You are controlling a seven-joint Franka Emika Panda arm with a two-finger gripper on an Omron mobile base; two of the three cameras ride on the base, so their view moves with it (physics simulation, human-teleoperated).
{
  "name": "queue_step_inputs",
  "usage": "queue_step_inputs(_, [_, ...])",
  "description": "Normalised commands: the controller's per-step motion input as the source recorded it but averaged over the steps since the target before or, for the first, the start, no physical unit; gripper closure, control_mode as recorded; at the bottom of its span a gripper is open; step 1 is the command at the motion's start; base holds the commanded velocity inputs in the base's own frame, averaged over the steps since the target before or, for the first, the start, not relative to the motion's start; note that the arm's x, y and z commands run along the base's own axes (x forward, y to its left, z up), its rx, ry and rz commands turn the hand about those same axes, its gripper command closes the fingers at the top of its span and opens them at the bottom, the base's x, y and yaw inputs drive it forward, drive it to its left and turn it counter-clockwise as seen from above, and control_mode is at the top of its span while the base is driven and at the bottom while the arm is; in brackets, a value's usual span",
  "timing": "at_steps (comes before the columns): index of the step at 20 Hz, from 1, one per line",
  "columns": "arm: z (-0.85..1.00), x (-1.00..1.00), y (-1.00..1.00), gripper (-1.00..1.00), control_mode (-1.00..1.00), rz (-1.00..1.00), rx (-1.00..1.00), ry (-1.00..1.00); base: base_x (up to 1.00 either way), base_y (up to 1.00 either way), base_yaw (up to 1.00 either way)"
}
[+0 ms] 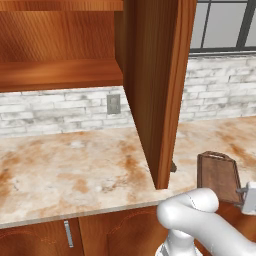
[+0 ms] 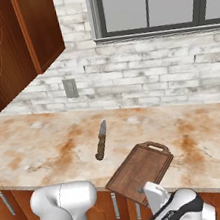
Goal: Move the cutting board and knife to the sink. Then move spray from the cabinet to the counter.
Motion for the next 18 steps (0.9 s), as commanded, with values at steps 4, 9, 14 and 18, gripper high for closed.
queue_step_inputs(4, [0.00, 0.09, 0.02, -1.00, -1.00, 0.00, 0.00, -0.02, 0.00, 0.00, 0.00])
queue_step_inputs(9, [0.00, 0.02, 0.00, 1.00, -1.00, 0.00, 0.00, -0.04, 0.00, 0.00, 0.00])
queue_step_inputs(14, [0.00, 0.00, 0.00, 1.00, -1.00, 0.00, 0.00, -0.06, 0.00, 0.00, 0.00])
queue_step_inputs(18, [0.00, 0.00, 0.00, 1.00, -1.00, 0.00, 0.00, -0.05, 0.00, 0.00, 0.00])
